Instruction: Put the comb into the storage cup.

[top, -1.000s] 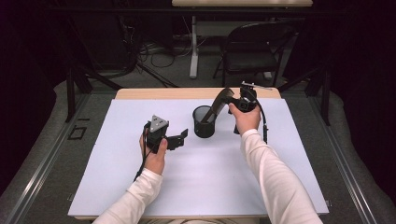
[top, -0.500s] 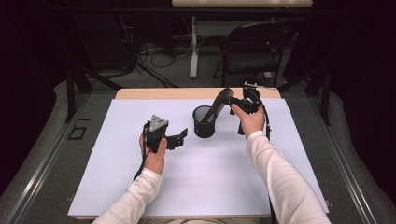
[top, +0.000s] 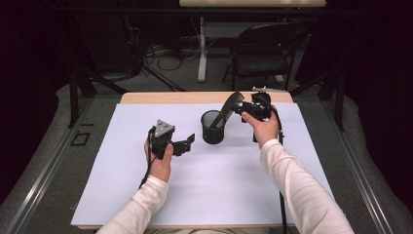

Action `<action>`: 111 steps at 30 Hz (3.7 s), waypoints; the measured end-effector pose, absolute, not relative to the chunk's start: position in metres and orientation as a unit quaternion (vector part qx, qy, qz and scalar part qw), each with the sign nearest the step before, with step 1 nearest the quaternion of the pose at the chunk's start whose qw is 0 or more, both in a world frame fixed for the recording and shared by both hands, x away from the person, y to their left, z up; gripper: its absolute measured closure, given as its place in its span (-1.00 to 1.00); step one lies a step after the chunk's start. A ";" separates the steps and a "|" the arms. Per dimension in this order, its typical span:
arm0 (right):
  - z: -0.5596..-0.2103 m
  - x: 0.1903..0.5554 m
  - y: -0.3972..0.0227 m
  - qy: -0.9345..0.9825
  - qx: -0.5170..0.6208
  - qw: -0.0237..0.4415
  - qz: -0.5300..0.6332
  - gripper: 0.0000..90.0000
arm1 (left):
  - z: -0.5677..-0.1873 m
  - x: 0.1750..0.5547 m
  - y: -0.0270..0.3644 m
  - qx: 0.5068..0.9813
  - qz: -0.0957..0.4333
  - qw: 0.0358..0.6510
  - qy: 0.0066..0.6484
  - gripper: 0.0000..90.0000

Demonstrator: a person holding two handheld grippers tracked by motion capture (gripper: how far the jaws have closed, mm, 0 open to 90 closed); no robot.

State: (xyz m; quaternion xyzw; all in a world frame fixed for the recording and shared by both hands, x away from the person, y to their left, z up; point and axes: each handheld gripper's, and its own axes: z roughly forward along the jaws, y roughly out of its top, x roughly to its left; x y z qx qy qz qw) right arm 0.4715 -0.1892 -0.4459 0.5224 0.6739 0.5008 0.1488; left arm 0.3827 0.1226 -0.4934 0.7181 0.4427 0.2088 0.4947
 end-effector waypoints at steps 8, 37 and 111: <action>-0.439 0.463 -0.183 0.686 0.503 0.178 0.494 -0.27 | -0.493 0.382 0.123 0.717 0.210 0.496 0.442 -0.65; -0.425 0.441 -0.187 0.694 0.510 0.233 0.452 -0.65 | -0.484 0.380 0.132 0.715 0.196 0.509 0.438 -0.65; -0.448 0.333 -0.261 0.719 0.458 0.238 0.465 -1.00 | -0.449 0.332 0.229 0.740 0.194 0.504 0.401 -0.65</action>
